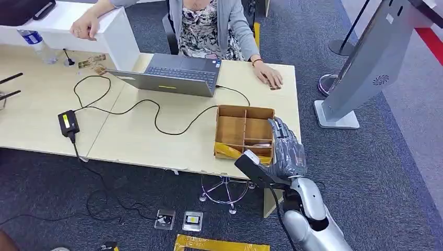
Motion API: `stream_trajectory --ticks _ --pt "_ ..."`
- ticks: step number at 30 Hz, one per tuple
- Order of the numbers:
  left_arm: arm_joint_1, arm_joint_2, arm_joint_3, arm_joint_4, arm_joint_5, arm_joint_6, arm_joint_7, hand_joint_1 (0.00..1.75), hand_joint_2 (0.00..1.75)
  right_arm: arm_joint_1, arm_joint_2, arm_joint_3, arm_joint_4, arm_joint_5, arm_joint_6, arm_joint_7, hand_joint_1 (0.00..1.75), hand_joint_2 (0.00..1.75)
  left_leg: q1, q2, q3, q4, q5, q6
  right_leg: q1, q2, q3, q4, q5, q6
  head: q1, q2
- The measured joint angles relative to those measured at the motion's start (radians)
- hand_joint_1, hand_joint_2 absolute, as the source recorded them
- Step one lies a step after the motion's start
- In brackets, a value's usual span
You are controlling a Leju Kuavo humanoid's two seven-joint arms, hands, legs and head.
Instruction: Pass the card to the sensor for recognition and then transmit it.
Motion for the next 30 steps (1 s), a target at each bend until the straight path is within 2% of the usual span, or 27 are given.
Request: stream_trajectory --ticks 2,4,6,14,22,30 --pt "0.0 0.0 0.0 0.0 -0.006 -0.007 -0.002 0.0 0.0 0.0 0.0 0.0 -0.002 0.037 0.015 0.022 0.0 1.75 0.0 0.0 0.0 0.0 0.0 0.0 0.0 0.0 0.0 0.0 0.0 0.0 0.0 0.0" --pt "0.0 0.0 0.0 0.0 -0.022 -0.025 -0.011 0.0 0.0 0.0 0.005 0.011 -0.002 0.188 0.061 0.097 0.0 1.75 0.0 0.0 0.0 0.0 0.0 0.0 0.0 0.0 0.0 0.0 0.0 0.0 0.0 0.0" --pt "-0.001 0.0 0.0 0.0 -0.03 -0.037 -0.018 0.0 0.0 0.003 0.023 0.016 -0.002 0.298 0.088 0.13 0.0 1.75 0.0 0.0 0.0 0.0 0.0 0.0 0.0 0.0 0.0 0.0 0.0 0.0 0.0 0.0" --pt "-0.002 0.009 0.0 0.0 -0.023 -0.043 -0.02 0.0 0.0 0.005 0.07 0.035 0.0 0.478 0.117 0.152 0.0 1.75 0.0 0.0 0.0 0.0 0.0 0.0 0.0 0.0 0.0 0.0 0.0 0.0 0.0 0.0" --pt "-0.002 0.016 0.0 0.0 -0.024 -0.045 -0.024 0.0 0.0 0.005 0.077 0.036 0.002 0.476 0.156 0.136 0.0 1.75 0.0 0.0 0.0 0.0 0.0 0.0 0.0 0.0 0.0 0.0 0.0 0.0 0.0 0.0" --pt "-0.002 0.008 0.0 0.0 -0.03 -0.043 -0.028 0.0 0.0 0.003 0.086 0.026 0.029 0.359 0.163 0.108 0.0 1.75 0.0 0.0 0.0 0.0 0.0 0.0 0.0 0.0 0.0 0.0 0.0 0.0 0.0 0.0"
